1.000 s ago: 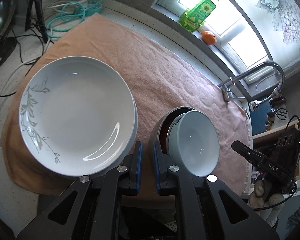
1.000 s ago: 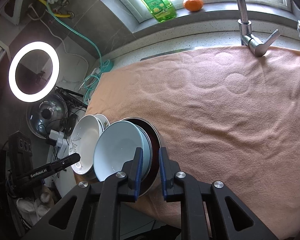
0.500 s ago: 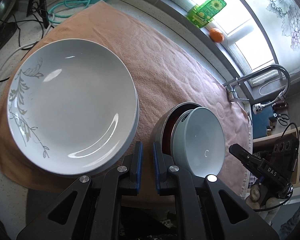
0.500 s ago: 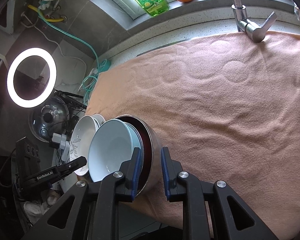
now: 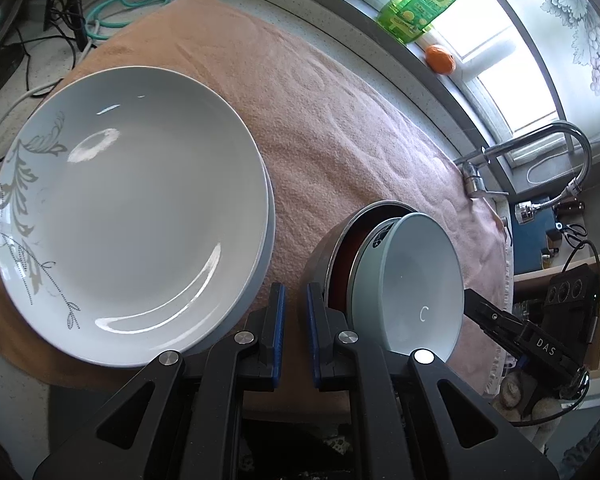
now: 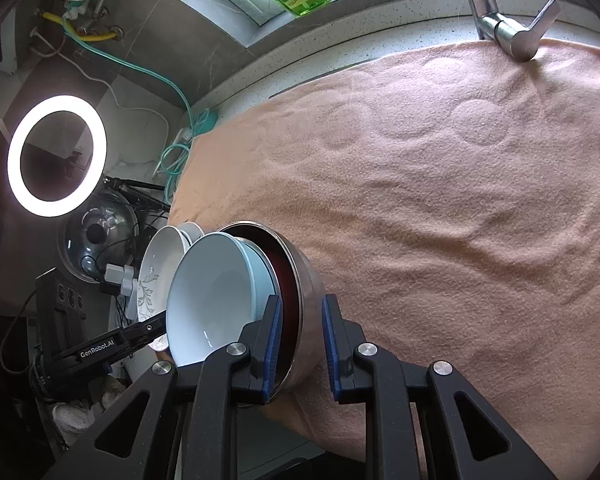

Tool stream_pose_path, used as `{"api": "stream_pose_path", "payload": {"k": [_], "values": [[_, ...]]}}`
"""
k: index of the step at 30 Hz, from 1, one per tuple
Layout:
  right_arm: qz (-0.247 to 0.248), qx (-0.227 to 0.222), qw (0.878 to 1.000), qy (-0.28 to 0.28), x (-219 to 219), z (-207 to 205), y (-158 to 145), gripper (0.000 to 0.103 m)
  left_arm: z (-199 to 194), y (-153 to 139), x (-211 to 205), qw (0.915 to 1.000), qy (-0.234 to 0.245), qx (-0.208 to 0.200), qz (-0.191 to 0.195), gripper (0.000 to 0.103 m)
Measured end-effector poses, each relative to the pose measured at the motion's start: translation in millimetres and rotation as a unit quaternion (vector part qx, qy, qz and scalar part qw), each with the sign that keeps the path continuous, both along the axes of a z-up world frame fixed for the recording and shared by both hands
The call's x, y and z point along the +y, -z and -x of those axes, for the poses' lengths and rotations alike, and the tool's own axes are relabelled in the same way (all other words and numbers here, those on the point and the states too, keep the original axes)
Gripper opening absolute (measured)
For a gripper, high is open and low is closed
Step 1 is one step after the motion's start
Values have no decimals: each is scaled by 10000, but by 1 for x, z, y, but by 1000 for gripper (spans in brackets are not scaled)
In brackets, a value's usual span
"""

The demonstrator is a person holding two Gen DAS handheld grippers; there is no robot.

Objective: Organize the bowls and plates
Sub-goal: 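Lift the nested bowl stack with the right gripper toward the white plates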

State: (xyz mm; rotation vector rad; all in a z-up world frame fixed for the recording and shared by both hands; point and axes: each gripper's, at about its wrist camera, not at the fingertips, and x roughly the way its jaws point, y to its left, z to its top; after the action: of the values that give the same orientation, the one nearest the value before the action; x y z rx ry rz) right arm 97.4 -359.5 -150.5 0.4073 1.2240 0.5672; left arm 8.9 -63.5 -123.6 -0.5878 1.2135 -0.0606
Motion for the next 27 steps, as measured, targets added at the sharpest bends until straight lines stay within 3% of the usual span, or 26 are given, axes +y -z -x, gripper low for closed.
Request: {"api": "stream_pose_path", "payload": {"k": [9, 27], "values": [[17, 72, 9999, -92, 8, 0, 5, 18, 2, -11, 0, 9999, 77, -135, 70, 9], [71, 111, 9998, -138, 9, -3, 11, 17, -9, 2, -13, 9993, 360, 10, 46, 9]]}}
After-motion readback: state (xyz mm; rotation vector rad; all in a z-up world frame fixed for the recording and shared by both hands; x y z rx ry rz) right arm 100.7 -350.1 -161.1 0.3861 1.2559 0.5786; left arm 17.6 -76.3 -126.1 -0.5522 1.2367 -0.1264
